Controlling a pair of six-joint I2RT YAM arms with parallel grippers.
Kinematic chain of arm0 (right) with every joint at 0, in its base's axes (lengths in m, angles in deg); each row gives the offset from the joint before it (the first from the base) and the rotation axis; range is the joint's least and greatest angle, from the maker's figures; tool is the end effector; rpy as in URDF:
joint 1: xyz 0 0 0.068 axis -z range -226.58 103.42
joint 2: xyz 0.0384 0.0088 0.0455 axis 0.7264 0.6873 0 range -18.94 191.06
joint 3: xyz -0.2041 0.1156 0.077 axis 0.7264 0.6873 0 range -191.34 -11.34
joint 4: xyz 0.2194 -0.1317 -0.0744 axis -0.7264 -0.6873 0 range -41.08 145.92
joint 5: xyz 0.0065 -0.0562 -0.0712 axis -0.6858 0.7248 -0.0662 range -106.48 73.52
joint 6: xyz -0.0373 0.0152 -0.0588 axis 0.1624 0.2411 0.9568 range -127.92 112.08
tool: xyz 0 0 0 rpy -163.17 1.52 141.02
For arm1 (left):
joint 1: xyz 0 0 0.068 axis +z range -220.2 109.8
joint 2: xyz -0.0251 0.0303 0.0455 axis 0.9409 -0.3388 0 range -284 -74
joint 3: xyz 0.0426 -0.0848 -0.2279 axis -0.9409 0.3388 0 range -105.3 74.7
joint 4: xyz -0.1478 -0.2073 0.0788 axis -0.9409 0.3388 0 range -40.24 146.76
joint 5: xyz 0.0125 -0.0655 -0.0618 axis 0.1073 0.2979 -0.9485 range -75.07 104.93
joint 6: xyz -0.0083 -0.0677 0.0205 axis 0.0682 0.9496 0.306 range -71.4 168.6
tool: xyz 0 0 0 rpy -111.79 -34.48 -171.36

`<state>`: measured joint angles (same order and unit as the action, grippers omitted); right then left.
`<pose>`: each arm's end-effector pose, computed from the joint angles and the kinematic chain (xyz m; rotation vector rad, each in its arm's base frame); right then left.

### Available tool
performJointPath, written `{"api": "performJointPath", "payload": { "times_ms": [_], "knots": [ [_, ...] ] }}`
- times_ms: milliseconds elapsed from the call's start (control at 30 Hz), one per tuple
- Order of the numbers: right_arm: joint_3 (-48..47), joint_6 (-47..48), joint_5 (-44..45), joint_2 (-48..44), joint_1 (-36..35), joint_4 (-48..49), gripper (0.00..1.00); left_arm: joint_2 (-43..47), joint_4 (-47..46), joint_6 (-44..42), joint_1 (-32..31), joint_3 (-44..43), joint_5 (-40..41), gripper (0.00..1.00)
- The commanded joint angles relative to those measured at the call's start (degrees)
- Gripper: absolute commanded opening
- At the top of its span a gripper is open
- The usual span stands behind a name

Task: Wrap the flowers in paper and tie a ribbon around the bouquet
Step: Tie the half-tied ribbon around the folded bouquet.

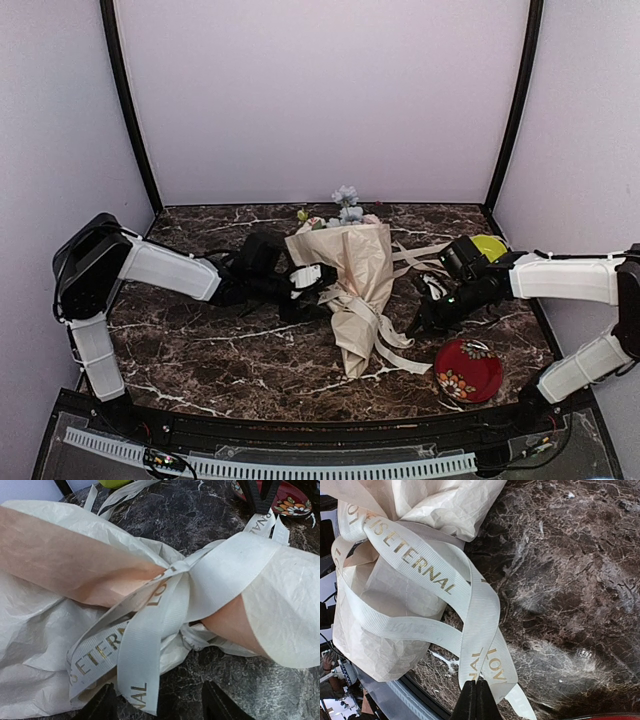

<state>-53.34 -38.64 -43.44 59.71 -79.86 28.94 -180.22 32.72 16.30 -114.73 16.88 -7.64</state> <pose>0.2079 0.1683 0.1315 -0.2240 2.8482 0.9340 0.2741 -0.3013 0.1270 1.4930 1.5030 -0.5435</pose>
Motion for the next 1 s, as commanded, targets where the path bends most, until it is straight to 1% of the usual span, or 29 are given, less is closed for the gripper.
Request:
{"api": "performJointPath", "payload": {
  "times_ms": [0,100,200,267,300,333,500,667,867,967],
  "knots": [
    [-1.01,-0.04,-0.11,-0.07,-0.05,1.32,0.0,-2.22,0.39,0.53,0.25,-3.95,3.89,0.56],
    [-0.97,-0.07,0.09,-0.37,-0.1,1.16,0.0,-2.84,0.38,0.55,-0.09,-4.43,3.02,0.39],
    [-1.05,-0.13,0.03,-0.47,-0.07,1.32,0.0,-2.9,0.39,0.73,-0.2,-4.12,3.44,0.27],
    [-1.43,0.08,-0.02,-0.24,-0.03,1.21,0.0,-2.79,0.99,0.76,-0.29,-4.17,4.09,0.14],
    [-1.85,0.39,0.14,-0.13,-0.03,0.97,0.0,-2.61,1.42,0.68,-0.29,-4.2,4.36,0.05],
    [-2.36,0.85,0.45,0.04,0.09,0.52,0.0,-2.33,1.92,0.58,-0.27,-4.1,4.68,0.0],
    [-5.13,2.32,1.94,-0.37,1.5,-0.94,0.0,2.8,5.67,1.96,-0.29,-1.79,3.84,0.0],
    [-7.65,3.84,0.6,0.16,2.25,0.76,0.0,10.26,8.78,5.7,-1.63,5.13,0.41,0.0],
    [-11.82,5.38,-0.8,3.07,2.25,1.31,0.0,9.82,14.76,10.27,-5.66,8.35,-2.68,0.0],
    [-11.88,5.29,-1.05,2.98,2.25,1.74,0.0,9.25,17.21,10.02,-7.02,9.57,-2.97,0.0]
  ]
}}
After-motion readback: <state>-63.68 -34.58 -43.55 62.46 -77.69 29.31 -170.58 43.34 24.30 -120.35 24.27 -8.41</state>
